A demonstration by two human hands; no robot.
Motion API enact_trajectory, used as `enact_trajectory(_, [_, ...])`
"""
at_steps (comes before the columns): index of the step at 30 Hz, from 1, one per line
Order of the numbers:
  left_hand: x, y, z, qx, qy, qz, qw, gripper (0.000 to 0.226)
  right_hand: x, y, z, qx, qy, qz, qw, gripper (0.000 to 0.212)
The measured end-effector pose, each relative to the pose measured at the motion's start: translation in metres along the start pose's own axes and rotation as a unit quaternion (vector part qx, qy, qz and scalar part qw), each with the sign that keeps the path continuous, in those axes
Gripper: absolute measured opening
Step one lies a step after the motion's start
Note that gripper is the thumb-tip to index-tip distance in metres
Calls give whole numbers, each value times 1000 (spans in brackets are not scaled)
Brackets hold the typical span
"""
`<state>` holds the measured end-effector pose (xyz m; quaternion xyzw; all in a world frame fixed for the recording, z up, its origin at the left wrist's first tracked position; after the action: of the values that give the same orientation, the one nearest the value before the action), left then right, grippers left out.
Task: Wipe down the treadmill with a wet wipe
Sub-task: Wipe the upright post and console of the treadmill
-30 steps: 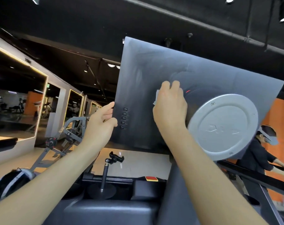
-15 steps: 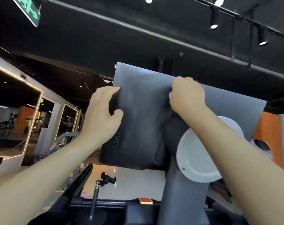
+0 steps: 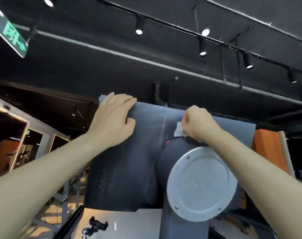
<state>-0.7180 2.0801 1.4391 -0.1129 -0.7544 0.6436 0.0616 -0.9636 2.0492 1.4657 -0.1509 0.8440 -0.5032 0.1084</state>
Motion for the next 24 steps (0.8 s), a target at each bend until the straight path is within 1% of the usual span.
enact_trajectory(1, [1,-1,0,-1,0,-3,1000,66,20,-3,-6,7,-29,46,999,16])
enact_trajectory(2, [2,-1,1,0,1,-7,1000,66,30,-7,-8,18,-61,70,996,16])
enact_trajectory(3, [2,-2,1,1,2,-11,1000,66,29,-11,-9,39,-93,75,992,14])
enact_trajectory(4, [3,-2,2,3,3,-13,1000,66,19,-15,-7,64,-119,61,989,13])
enact_trajectory(6, [6,-3,5,6,6,-16,1000,64,-23,-20,-2,106,-153,-12,982,10])
enact_trajectory(8, [6,-3,7,17,8,-20,1000,59,-70,-18,6,100,-165,-117,974,7])
enact_trajectory(10, [6,-4,8,35,11,-26,999,57,-89,-14,10,83,-113,-204,969,11])
enact_trajectory(11, [7,-4,9,41,10,-26,999,58,-81,-15,9,87,-99,-215,968,11])
enact_trajectory(12, [7,-4,9,44,8,-25,999,60,-64,-17,7,90,-97,-201,971,11])
enact_trajectory(13, [7,-4,9,47,7,-24,999,61,-42,-20,3,94,-100,-169,976,10])
enact_trajectory(16, [9,-5,11,58,12,-26,998,61,44,-25,-8,92,-80,-34,992,6])
enact_trajectory(17, [10,-6,12,60,15,-31,998,61,71,-22,-10,91,-81,6,992,6])
enact_trajectory(19, [11,-6,13,57,18,-35,998,62,106,-14,-12,104,-120,73,985,8])
enact_trajectory(20, [11,-7,13,55,18,-35,998,62,115,-11,-10,111,-147,97,978,8])
enact_trajectory(22, [11,-5,11,48,16,-34,998,62,107,-9,-6,122,-173,127,969,12])
enact_trajectory(24, [12,-3,11,41,15,-27,999,63,73,-19,-5,128,-187,105,968,14])
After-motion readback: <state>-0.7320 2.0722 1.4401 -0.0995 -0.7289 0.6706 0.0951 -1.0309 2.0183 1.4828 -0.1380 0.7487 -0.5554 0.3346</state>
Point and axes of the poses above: each hand's wrist, its own y-axis away from the middle knuckle, its own z-axis out of the palm, x = y × z, the point moved 4 cm from there along -y, towards the middle knuckle, and after that the axes turned 8 degrees about -z, right-handed, at the moved point
